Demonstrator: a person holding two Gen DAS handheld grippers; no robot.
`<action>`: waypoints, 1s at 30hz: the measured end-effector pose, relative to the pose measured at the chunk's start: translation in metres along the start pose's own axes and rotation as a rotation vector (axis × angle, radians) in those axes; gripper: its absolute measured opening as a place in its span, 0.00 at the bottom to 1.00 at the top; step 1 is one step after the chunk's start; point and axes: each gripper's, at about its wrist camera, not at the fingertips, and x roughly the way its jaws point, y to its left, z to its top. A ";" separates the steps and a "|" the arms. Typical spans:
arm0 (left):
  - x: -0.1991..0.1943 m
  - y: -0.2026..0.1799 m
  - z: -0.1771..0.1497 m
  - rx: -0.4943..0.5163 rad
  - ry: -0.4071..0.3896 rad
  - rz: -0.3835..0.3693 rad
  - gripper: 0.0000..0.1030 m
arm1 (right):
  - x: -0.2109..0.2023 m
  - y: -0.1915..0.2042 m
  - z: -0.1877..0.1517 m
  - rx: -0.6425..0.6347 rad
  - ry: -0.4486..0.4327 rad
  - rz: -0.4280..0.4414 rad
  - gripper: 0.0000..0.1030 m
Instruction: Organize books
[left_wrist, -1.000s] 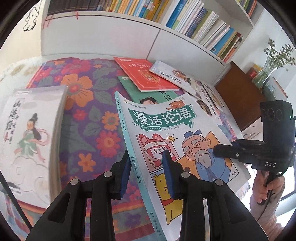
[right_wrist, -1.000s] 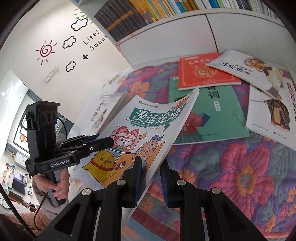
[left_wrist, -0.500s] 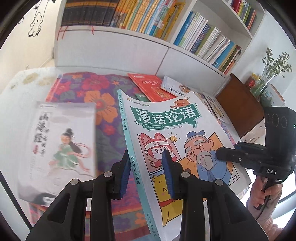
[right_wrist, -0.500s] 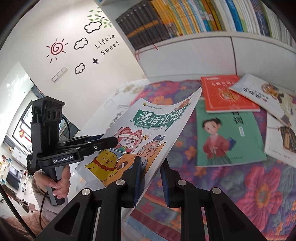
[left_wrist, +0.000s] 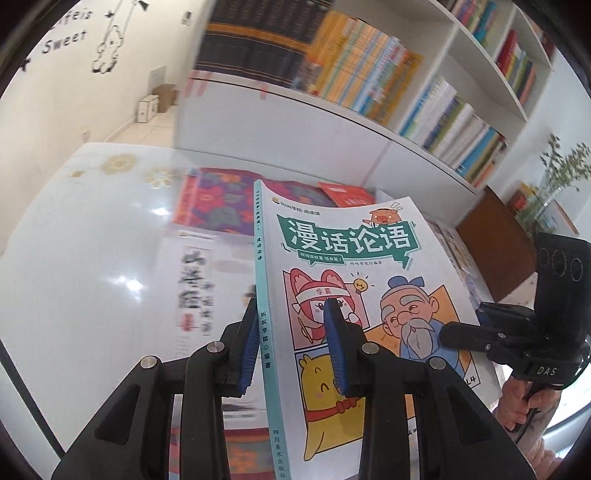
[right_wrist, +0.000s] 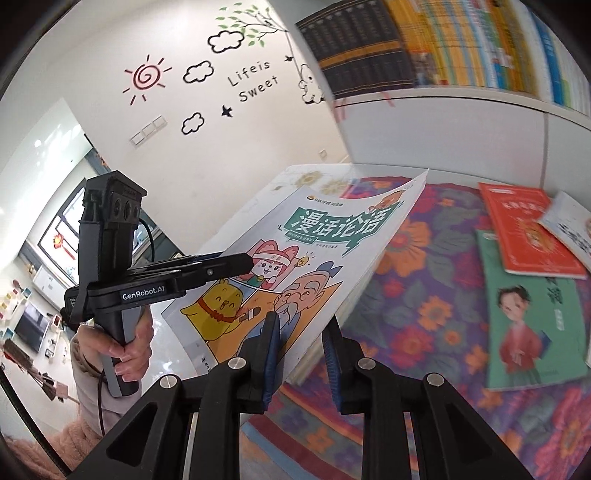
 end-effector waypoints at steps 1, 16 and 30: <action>0.000 0.006 0.000 0.000 -0.003 0.014 0.28 | 0.007 0.005 0.002 -0.008 0.002 0.000 0.22; 0.032 0.072 -0.013 -0.082 0.034 0.047 0.28 | 0.085 0.008 0.011 0.026 0.049 0.021 0.22; 0.052 0.083 -0.024 -0.058 0.075 0.114 0.28 | 0.121 -0.012 -0.008 0.146 0.062 -0.004 0.22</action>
